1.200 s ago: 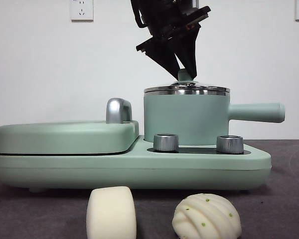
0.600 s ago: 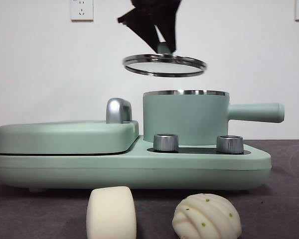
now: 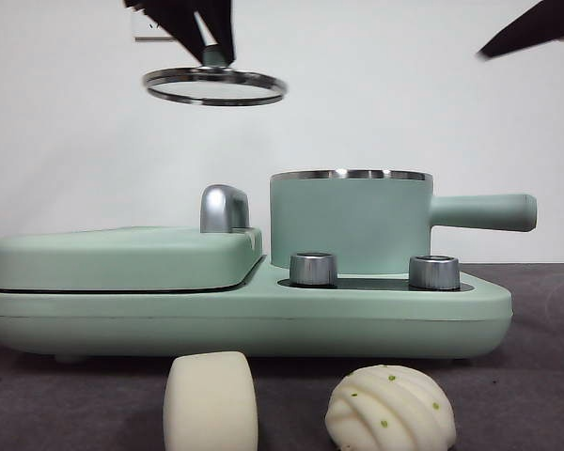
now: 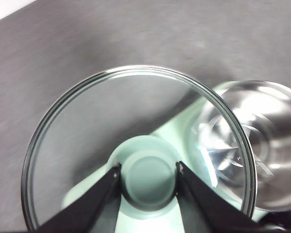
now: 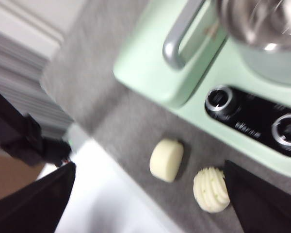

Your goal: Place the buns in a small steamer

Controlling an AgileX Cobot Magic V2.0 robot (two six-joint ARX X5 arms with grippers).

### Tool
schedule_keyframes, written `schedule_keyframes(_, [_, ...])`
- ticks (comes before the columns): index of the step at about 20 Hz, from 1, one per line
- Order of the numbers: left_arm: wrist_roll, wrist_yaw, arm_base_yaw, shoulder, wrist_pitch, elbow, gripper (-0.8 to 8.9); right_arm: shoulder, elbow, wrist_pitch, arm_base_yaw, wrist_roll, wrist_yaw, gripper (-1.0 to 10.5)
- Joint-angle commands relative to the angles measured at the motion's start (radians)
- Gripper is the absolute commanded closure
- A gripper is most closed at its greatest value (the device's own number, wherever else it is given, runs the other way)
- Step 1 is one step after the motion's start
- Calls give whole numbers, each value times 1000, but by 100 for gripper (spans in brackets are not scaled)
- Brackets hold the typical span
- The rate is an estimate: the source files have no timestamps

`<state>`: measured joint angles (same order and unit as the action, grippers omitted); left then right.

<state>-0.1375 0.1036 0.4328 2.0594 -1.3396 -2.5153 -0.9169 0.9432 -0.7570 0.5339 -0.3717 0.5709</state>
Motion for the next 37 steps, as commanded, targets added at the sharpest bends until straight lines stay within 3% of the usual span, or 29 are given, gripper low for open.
schedule_keyframes(1, [35,1,-37,-11,9,-37,695,-113,55,16,138,-35,-87,461])
schedule_keyframes(7, [45,0,-141,-11,6,-37,695,-435,192,13,408,-48,-300,462])
schedule_keyframes(12, [52,1,-208,-11,3,-37,695,-633,218,14,514,-74,-393,463])
schedule_keyframes(14, [52,1,-224,-11,1,-37,695,-693,218,17,532,-75,-392,469])
schedule_keyframes(18, [52,1,-237,-11,1,-36,695,-786,218,32,545,-74,-412,480])
schedule_keyframes(22, [52,1,-237,-11,3,-36,695,-856,218,76,546,-68,-415,604])
schedule_keyframes(25, [52,1,-237,-11,5,-36,695,-866,218,88,551,-64,-418,801])
schedule_keyframes(28, [52,1,-239,-11,6,-36,695,-866,240,68,551,-64,-409,812])
schedule_keyframes(33, [52,1,-243,-11,6,-36,695,-866,501,-254,523,19,-415,812])
schedule_keyframes(37, [52,1,-243,-11,3,-36,695,-880,769,-499,407,97,-441,811])
